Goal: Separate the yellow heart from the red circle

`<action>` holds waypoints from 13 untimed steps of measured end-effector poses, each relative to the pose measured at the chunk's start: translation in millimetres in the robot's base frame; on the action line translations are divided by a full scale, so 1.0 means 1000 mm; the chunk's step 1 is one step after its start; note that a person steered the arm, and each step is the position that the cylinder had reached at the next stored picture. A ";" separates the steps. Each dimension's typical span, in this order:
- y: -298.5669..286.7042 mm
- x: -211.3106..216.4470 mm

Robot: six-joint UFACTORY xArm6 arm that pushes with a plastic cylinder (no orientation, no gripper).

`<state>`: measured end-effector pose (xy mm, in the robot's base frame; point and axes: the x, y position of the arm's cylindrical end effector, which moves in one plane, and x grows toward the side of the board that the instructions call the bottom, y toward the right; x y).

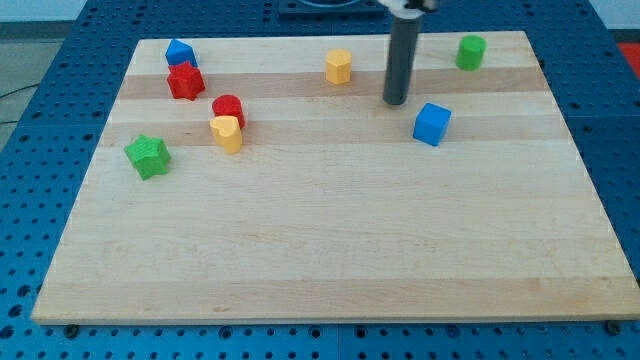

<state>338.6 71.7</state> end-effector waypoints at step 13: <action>-0.192 0.074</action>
